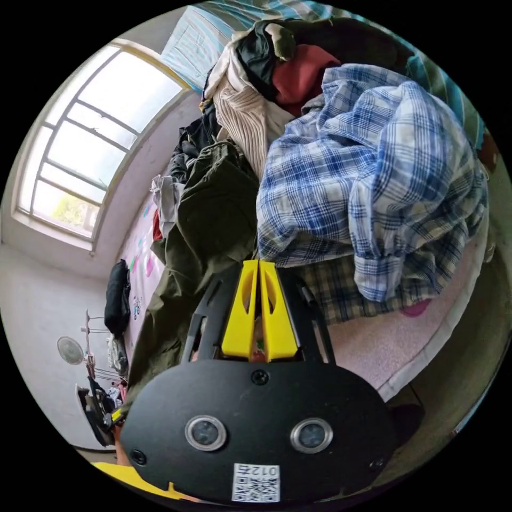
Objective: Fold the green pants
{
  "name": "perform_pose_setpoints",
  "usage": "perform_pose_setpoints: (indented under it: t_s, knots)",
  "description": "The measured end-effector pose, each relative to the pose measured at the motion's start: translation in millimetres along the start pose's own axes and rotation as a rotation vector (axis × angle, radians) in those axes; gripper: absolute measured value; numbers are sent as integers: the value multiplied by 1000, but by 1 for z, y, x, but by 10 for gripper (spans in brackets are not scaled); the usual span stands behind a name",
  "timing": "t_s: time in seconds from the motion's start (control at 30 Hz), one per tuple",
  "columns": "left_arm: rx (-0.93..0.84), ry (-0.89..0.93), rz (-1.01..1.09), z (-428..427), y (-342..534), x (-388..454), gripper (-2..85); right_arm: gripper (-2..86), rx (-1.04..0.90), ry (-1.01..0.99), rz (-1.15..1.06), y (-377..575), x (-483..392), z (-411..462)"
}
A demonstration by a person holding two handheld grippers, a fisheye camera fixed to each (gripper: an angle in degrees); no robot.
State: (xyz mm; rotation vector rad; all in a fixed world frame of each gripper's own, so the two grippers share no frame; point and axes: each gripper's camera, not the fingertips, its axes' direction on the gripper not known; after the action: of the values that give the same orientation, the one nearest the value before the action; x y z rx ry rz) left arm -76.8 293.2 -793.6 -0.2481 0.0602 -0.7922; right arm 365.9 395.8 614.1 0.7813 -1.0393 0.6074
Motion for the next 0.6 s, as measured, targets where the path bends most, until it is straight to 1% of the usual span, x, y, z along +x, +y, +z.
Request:
perform_pose_setpoints:
  t_s: [0.1, 0.2, 0.27, 0.33, 0.4, 0.43, 0.47, 0.53, 0.6]
  knots:
    - [-30, 4, -63, 17, -2, -12, -4, 35, 21, 80, 92, 17, 20, -8]
    - [-39, 2, -100, 24, -9, -6, 2, 61, -38, 34, 43, 25, 27, -4]
    - [9, -59, -136, 13, -10, 0, 10, 66, -79, 64, -81, 25, 18, -1]
    - [77, -113, -202, -4, -6, 3, 20, 67, -129, 157, -359, 23, -6, 8]
    - [199, -144, -279, -29, 0, 12, 28, 64, -172, 169, -540, 17, -19, 18]
    - [225, -151, -293, -34, 0, 17, 30, 60, -192, 171, -619, 9, -22, 26]
    - [266, -160, -302, -40, -5, 33, 33, 58, -202, 173, -650, 4, -23, 31]
    - [288, -163, -258, -36, -28, 71, 37, 47, -259, 152, -742, -22, -19, 57]
    - [256, -131, -156, -3, -78, 141, 44, 35, -333, 144, -811, -43, -12, 80]
